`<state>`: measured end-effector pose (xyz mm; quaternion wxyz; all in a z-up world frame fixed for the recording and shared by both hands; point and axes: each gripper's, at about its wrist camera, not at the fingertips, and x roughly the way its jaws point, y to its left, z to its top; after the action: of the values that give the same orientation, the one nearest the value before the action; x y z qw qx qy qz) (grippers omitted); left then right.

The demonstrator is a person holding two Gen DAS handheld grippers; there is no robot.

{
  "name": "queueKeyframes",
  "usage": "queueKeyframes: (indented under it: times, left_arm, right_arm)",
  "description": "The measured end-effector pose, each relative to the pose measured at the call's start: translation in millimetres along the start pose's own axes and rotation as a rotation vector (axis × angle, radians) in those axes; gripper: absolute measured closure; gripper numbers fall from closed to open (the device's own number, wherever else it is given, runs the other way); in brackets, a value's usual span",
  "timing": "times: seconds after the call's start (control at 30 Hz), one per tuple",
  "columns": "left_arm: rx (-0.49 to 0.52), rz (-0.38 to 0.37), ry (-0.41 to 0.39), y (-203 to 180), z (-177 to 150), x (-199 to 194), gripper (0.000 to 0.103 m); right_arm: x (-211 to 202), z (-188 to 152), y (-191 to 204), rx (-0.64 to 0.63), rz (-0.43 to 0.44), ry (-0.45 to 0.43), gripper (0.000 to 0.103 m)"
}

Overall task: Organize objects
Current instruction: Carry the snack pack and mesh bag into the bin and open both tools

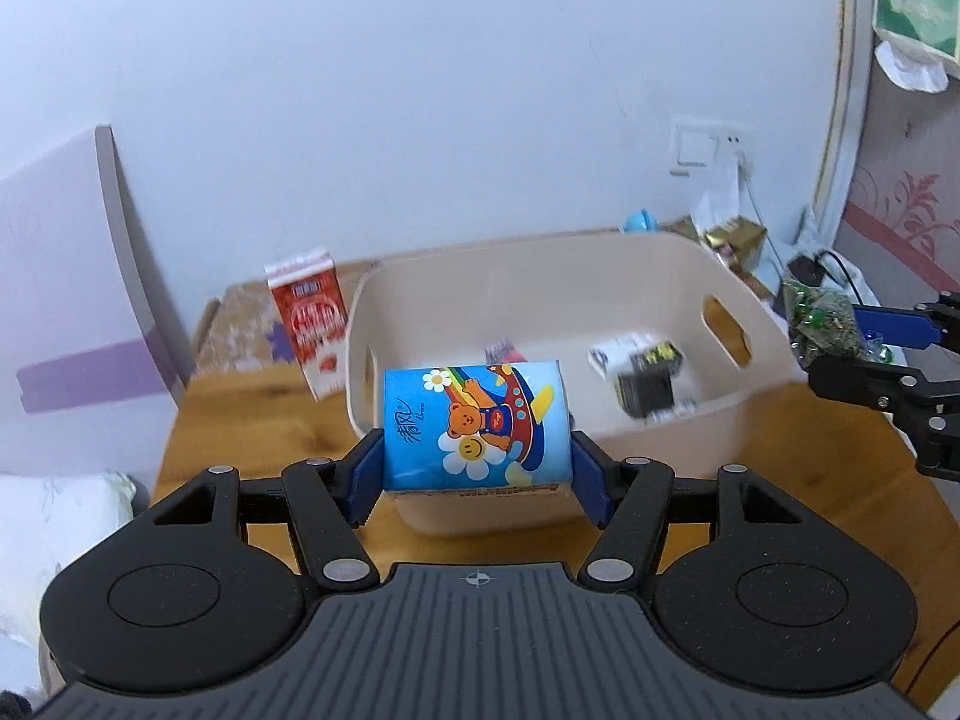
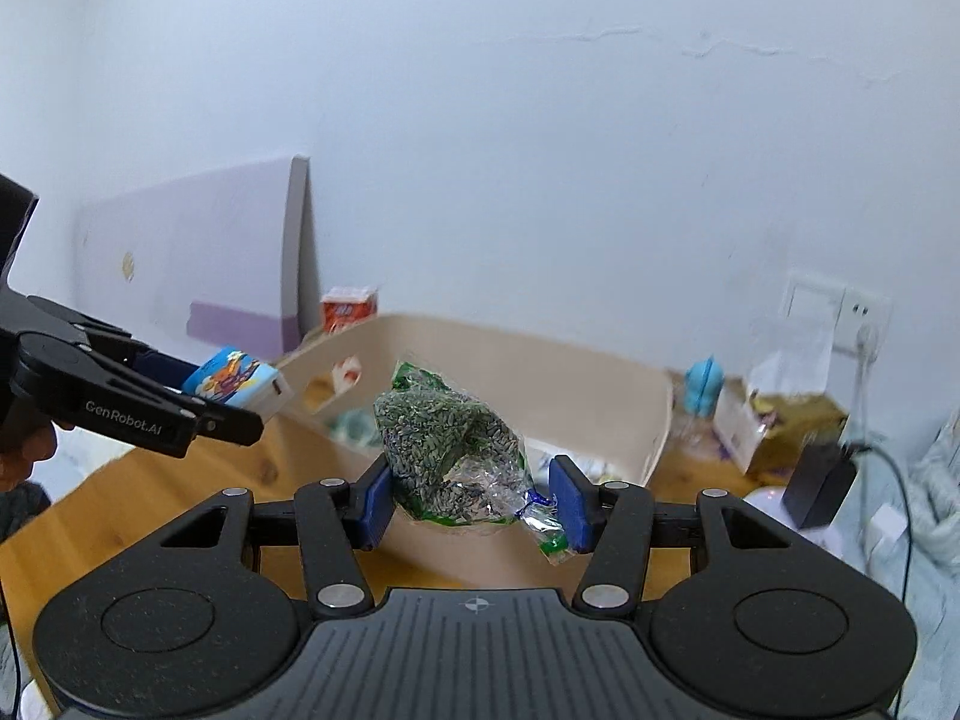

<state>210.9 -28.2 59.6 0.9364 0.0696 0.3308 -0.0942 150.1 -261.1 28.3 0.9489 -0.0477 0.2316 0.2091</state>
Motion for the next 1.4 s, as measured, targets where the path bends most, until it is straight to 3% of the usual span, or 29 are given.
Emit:
queueKeyframes:
  times: [0.17,0.4,0.67,0.9,0.97,1.03,1.07,1.1,1.33,1.4]
  left_arm:
    - [0.003,0.005,0.009,0.8,20.5,18.9,0.039]
    - [-0.019,-0.011,0.103,0.3,37.5,71.3,0.039]
    - [-0.002,-0.006,0.215,-10.3,39.9,124.8,0.039]
    - [-0.001,-0.002,0.272,-15.1,29.1,139.5,0.038]
    - [0.008,-0.018,0.276,-16.8,28.3,139.1,0.036]
    - [0.016,-0.026,0.274,-19.3,27.7,136.3,0.026]
    - [0.012,-0.018,0.264,-19.2,28.0,133.2,0.022]
    - [0.011,-0.015,0.257,-19.6,28.8,130.4,0.016]
    - [0.007,0.014,0.212,-22.6,30.2,108.7,0.014]
    - [-0.006,0.021,0.200,-22.5,30.2,101.7,0.014]
  right_arm:
    - [18.1,17.0,-12.5,-0.010,-0.035,-0.004,0.051]
    - [50.1,33.0,-28.2,-0.005,-0.047,0.033,0.051]
    - [107.0,28.7,-44.9,-0.008,-0.050,0.162,0.051]
    - [132.1,20.6,-46.3,-0.023,-0.022,0.262,0.050]
    - [134.3,18.2,-44.5,-0.030,-0.014,0.279,0.049]
    - [134.8,16.0,-43.2,-0.026,-0.019,0.290,0.048]
    - [134.3,15.4,-43.4,-0.022,-0.027,0.290,0.040]
    - [132.4,15.0,-44.0,-0.012,-0.030,0.286,0.039]
    - [104.1,21.0,-47.9,0.036,-0.064,0.238,0.021]
    - [93.5,23.6,-48.4,0.049,-0.072,0.217,0.010]
